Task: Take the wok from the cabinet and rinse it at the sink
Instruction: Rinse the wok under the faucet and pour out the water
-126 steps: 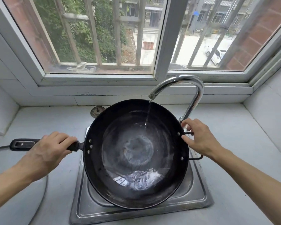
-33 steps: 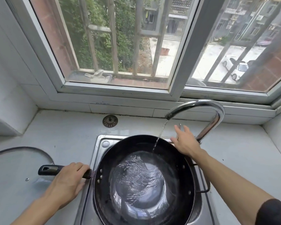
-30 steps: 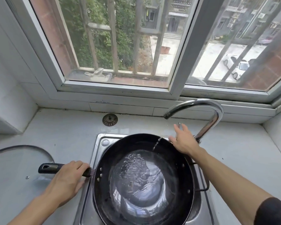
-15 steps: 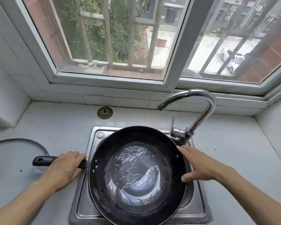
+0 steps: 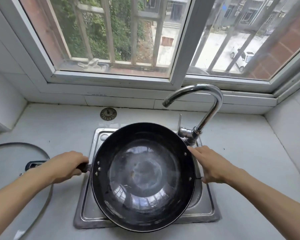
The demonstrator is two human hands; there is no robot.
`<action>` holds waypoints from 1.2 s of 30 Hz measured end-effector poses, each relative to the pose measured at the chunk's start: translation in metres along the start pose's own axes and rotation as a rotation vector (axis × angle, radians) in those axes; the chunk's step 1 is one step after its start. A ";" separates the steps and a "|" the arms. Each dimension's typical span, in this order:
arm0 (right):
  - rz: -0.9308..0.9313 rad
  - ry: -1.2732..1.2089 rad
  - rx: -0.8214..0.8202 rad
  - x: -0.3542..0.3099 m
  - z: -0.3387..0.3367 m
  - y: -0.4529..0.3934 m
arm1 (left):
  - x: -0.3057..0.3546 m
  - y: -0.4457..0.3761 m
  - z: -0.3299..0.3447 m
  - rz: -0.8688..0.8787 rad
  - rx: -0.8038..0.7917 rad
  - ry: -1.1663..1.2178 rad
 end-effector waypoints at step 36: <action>0.099 0.011 0.834 -0.043 0.046 -0.009 | 0.009 0.056 0.018 -0.109 0.698 -0.113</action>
Point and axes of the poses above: each hand's wrist, its own y-axis away from the middle knuckle, its own z-axis out of the palm, x = y × z, the point moved 1 cm from there along -y, towards the middle knuckle, and after that the axes turned 4 degrees about z, right-handed, at the moved point
